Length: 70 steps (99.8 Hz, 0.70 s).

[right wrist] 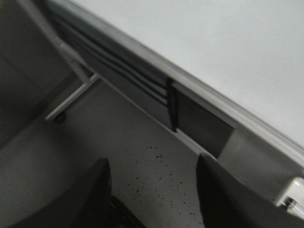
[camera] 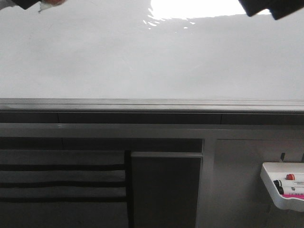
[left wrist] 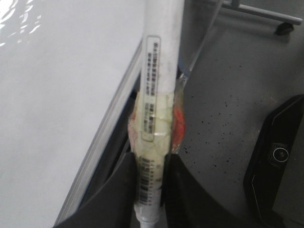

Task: Write number 3 on whiteboard

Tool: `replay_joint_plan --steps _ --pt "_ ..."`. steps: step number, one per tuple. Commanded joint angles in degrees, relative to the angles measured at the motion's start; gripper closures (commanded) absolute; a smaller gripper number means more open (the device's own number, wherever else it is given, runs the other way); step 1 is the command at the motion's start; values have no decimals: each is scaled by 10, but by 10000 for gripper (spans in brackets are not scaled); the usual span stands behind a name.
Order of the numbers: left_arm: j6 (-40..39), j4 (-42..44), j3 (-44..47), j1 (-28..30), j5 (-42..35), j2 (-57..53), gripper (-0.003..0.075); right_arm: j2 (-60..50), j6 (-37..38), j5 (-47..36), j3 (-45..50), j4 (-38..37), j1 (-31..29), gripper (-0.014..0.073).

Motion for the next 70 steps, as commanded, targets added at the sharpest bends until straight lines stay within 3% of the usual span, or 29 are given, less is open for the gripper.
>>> replay_joint_plan --steps 1,18,36,51,70 --pt "27 -13 -19 -33 -21 -15 662 20 -102 30 -54 61 17 249" --pt "52 -13 -19 -74 -22 -15 662 67 -202 66 -107 85 48 249" --pt "52 -13 -19 -92 -22 -15 662 92 -309 7 -122 86 104 249" --pt "60 -15 -19 -93 -22 -15 662 110 -340 -63 -122 86 134 249" --pt "73 -15 -19 -93 -22 -15 662 115 -340 -75 -123 99 138 249"
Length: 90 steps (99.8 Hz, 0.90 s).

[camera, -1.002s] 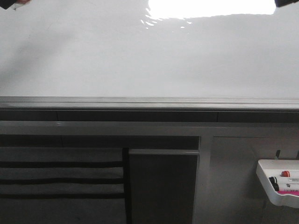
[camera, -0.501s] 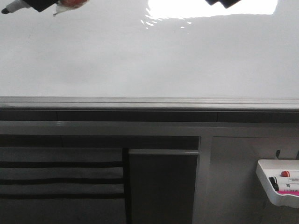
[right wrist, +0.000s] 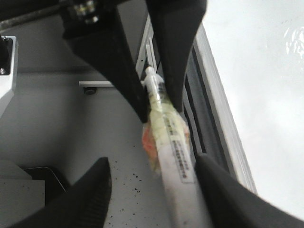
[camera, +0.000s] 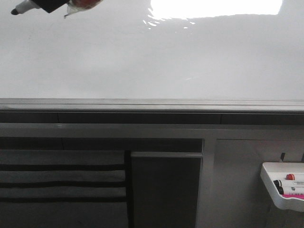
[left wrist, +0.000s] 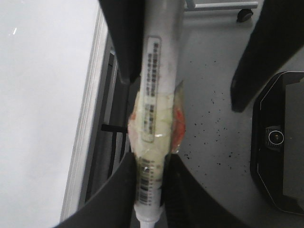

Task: Write number 3 on whiteboard

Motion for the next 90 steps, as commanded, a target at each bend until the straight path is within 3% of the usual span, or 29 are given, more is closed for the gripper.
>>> replay_joint_plan --steps 1,16,63,90 --pt "14 -14 -19 -4 -27 -15 662 -12 -8 -37 -21 24 1 249" --pt "61 -14 -19 -4 -29 -15 662 -12 -8 -38 -21 32 1 249" --pt "79 -14 -19 -4 -39 -15 662 -10 -8 -39 -21 37 1 256" --pt "79 -14 -19 -4 -41 -15 662 -10 -8 -39 -21 37 1 559"
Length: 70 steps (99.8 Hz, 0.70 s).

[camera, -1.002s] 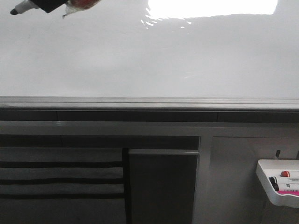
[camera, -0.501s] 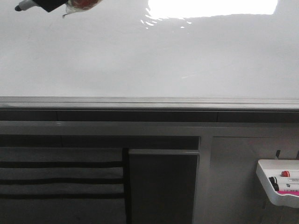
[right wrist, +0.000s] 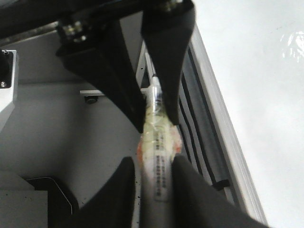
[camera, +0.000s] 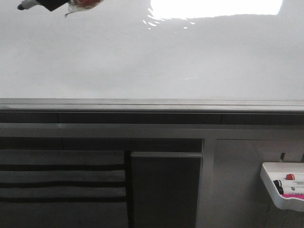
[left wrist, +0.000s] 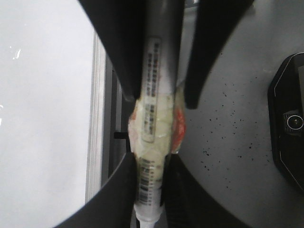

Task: Write number 3 on whiteboard

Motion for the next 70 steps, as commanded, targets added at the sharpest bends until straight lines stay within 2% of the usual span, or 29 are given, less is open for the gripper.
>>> replay_joint_plan --steps 1,14,24,30,44,51,62,70 --pt "-4 -13 -19 -4 -33 -15 662 -10 -6 -30 -20 17 0 564" --pt "-4 -13 -19 -4 -35 -15 662 -10 -6 -30 -20 17 0 623" --pt "-5 -13 -19 -4 -36 -15 645 -10 -6 -30 -20 17 0 627" --pt "-9 -13 -19 -4 -38 -15 594 -10 -6 -30 -20 17 0 627" --pt "-34 -8 -19 0 -53 -21 410 -17 -1 -25 -20 -6 -1 627" --pt "-69 -7 -19 14 -56 -35 397 -29 10 -13 -20 -15 -14 627" --pt "-135 -9 -14 59 -52 -70 398 -61 88 15 -20 -73 -55 627" --pt "-174 -16 5 101 -60 -106 398 -86 159 39 -20 -103 -107 627"
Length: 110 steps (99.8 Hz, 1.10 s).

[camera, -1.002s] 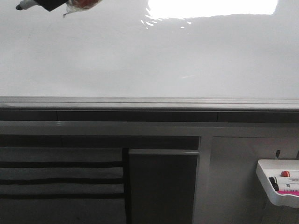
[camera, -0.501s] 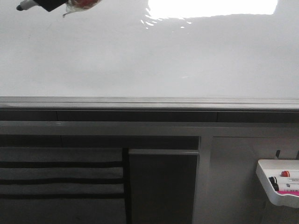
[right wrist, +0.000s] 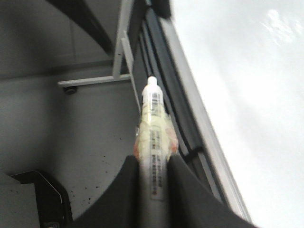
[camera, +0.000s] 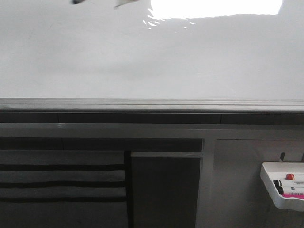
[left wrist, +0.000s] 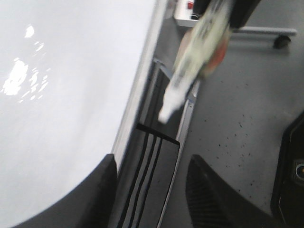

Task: Write number 3 on whiteboard

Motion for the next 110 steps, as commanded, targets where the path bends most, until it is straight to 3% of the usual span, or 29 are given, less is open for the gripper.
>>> replay_joint_plan --steps 1,17,30,48,78,110 --pt "-61 -15 3 41 -40 -50 398 -41 70 -1 -19 -27 -48 627" --pt "-126 -59 97 122 -119 -132 405 -94 171 4 28 -27 -156 627" --pt "-134 -108 191 165 -192 -190 408 -128 194 -70 106 -16 -202 627" --pt "-134 -111 262 179 -243 -220 408 -134 194 -151 160 -15 -202 627" --pt "-134 -111 266 179 -241 -218 408 -92 194 -167 137 -4 -201 627" --pt "-134 -111 266 179 -241 -218 408 28 194 -31 -29 -3 -174 627"
